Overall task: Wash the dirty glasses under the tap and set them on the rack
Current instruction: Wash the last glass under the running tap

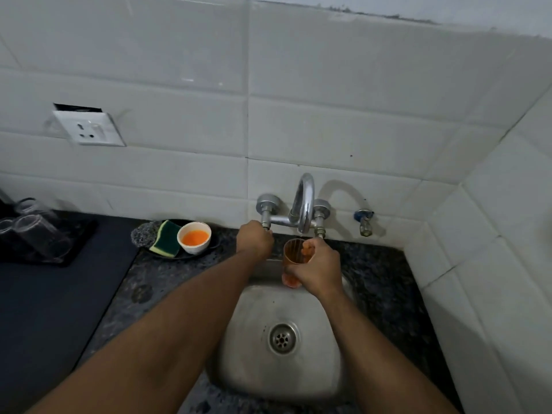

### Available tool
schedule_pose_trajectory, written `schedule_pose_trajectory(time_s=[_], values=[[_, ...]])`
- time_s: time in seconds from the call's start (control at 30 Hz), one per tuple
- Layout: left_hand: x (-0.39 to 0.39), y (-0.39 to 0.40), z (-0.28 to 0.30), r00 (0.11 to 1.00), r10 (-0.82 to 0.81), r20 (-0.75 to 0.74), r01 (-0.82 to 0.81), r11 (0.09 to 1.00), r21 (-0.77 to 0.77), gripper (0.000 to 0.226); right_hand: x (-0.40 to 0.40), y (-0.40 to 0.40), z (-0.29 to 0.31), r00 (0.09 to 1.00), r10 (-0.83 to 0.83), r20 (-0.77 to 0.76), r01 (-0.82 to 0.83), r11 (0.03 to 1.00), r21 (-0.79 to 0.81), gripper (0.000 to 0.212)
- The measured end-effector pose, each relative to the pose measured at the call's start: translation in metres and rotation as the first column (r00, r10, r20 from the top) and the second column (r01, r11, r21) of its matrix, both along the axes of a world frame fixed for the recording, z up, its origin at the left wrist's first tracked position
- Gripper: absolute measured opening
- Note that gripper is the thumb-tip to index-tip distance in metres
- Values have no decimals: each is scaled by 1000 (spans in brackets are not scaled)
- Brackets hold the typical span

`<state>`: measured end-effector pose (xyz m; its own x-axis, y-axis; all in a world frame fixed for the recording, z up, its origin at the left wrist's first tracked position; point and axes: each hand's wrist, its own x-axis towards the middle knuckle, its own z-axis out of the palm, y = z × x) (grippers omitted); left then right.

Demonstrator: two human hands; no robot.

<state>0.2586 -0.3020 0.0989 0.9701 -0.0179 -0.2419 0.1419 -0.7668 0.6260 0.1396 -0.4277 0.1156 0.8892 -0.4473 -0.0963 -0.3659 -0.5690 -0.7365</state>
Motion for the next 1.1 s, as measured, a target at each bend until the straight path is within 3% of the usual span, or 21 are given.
schedule_pose_trajectory(time_s=[0.17,0.43,0.67,0.77,0.83,0.9,1.0,1.1], values=[[7,-1,-5,999,-45,-5,45,999,15,25,-1,6,-9,999,-26,-21,26,1000,17,72],[9,1,-5,995,-104,12,103,993,54,22,-12,16,-18,999,-39,-15,39,999,18,56],[0,19,-19,992,-124,38,126,990,-65,25,-14,20,-18,1000,-10,-11,11,1000,24,60],[-14,33,-27,983,-175,58,177,984,-31,16,-17,19,-19,1000,24,4,-25,999,22,58],[-28,38,-28,959,-282,-14,281,960,-8,9,-19,19,-19,999,35,17,-36,998,52,60],[-45,38,-27,882,-455,-125,442,889,-119,28,-21,18,-21,999,33,41,-37,994,100,61],[-68,33,-29,832,-554,-22,526,802,-282,79,-26,18,-24,996,33,78,-46,984,174,63],[-75,30,-32,886,-464,25,442,826,-350,76,-40,10,-31,972,100,212,-122,988,91,73]])
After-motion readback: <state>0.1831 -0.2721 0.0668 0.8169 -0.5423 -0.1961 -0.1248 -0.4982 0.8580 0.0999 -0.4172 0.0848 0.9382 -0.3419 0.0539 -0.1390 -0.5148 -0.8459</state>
